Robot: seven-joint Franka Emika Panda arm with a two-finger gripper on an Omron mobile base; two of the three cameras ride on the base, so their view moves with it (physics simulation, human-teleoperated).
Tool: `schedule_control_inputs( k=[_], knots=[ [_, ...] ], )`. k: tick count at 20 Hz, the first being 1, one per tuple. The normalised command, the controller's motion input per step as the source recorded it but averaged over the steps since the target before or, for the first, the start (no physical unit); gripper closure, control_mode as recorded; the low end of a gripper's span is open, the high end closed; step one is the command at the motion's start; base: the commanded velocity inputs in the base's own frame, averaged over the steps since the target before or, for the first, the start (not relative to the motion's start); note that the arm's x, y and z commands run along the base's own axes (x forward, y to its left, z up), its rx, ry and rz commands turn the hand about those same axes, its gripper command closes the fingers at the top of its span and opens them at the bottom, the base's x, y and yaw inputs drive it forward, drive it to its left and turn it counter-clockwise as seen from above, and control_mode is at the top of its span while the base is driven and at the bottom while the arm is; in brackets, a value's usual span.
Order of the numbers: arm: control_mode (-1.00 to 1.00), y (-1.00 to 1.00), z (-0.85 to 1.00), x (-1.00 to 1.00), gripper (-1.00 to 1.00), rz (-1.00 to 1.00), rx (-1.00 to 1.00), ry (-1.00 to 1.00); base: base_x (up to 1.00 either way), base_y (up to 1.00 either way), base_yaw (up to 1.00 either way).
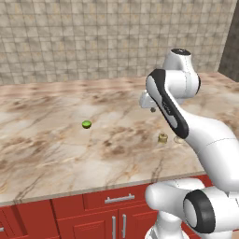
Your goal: Pick the candle and candle from the dining table and place them in the open cabinet. Close the cabinet after placing the objects.
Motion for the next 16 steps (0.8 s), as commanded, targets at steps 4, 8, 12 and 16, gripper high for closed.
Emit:
schedule_control_inputs(
  k=[4,8,12,16],
  knots=[
    [-1.0,0.0,0.0,0.0,-1.0,0.0,0.0,0.0,0.0,0.0,0.0],
    [-1.0,-0.11,-0.03,0.03,-1.0,-0.06,0.0,0.04,0.0,0.0,0.0],
    [-1.0,-0.11,-0.02,0.08,-1.0,-0.13,0.0,0.1,0.0,0.0,0.0],
    [-1.0,-0.11,-0.03,0.01,-1.0,-0.22,0.0,0.08,0.0,0.0,0.0]
  ],
)
